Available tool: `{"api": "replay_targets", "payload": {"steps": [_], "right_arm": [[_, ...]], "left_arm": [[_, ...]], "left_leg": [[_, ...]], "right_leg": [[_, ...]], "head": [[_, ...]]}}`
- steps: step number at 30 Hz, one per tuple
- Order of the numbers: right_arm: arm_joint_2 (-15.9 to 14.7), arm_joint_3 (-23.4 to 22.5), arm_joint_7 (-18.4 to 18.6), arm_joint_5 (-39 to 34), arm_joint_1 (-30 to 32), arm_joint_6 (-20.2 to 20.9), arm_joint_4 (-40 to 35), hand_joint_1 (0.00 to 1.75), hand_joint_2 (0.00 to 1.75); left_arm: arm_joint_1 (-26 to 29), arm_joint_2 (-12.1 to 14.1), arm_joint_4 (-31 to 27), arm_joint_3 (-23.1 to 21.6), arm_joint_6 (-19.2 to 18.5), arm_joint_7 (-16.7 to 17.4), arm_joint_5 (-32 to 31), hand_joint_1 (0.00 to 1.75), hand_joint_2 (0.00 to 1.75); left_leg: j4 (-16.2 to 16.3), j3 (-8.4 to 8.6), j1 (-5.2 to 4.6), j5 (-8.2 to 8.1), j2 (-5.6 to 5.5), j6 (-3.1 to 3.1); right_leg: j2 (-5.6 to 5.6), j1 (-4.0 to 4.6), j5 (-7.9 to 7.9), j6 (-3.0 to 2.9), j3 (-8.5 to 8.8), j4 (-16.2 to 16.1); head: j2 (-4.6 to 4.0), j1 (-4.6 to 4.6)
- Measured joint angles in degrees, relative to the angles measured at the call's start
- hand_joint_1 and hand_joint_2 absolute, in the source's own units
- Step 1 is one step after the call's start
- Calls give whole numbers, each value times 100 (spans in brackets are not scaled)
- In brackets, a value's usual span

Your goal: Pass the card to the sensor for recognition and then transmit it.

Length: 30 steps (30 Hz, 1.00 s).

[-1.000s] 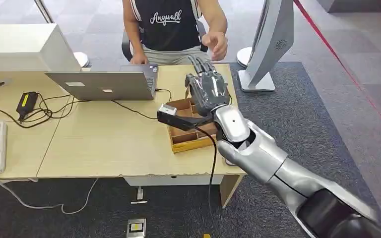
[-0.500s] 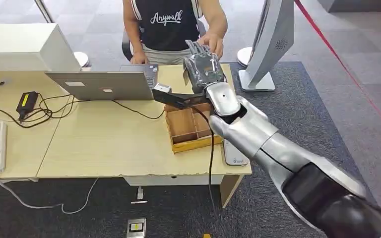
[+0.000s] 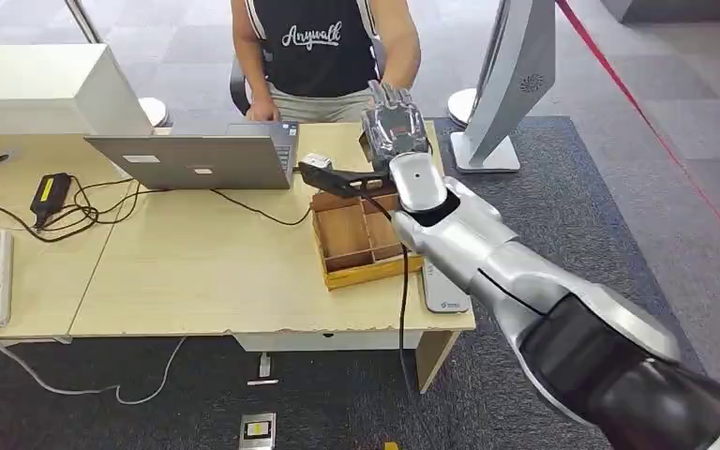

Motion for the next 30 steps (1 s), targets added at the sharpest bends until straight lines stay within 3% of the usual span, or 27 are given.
{"api": "replay_targets", "payload": {"steps": [12, 13, 14, 15, 16, 30], "right_arm": [[20, 112, 101, 13, -38, -15, 247, 175, 175], [26, 120, 101, 13, -42, -15, 271, 54, 175], [26, 127, 101, 13, -43, -15, 284, 3, 175], [29, 136, 103, 13, -47, -15, 304, 0, 175], [31, 147, 107, 13, -47, -15, 317, 0, 0], [-61, 251, 310, 74, -83, 57, 385, 0, 0]], "left_arm": [[-1, 0, 20, 52, 0, 0, -37, 0, 175], [-1, 0, 31, 55, 0, 0, -37, 0, 175], [-1, 0, 37, 59, 0, 0, -39, 0, 175], [-1, 0, 42, 66, 0, 4, -39, 0, 175], [-2, 0, 46, 77, 0, 9, -41, 0, 175], [-3, 0, 57, 179, 6, -13, -175, 0, 175]], "left_leg": [[0, -1, 0, 0, 1, 0], [0, 0, 0, 0, 1, 0], [0, -1, 0, 0, 1, 0], [0, 0, 0, 0, 1, 0], [0, 0, 0, 0, 1, 0], [1, 0, 0, 0, 1, 0]], "right_leg": [[0, 0, 0, 0, -1, 0], [0, 0, 0, 0, -1, 0], [0, 0, 0, 0, -1, 0], [0, 0, 0, 0, -1, 0], [0, 0, 0, 0, -1, 0], [0, 0, 0, 0, -1, 0]], "head": [[0, 0], [-2, 0], [-2, -2], [-2, 0], [0, -2], [-2, 0]]}}
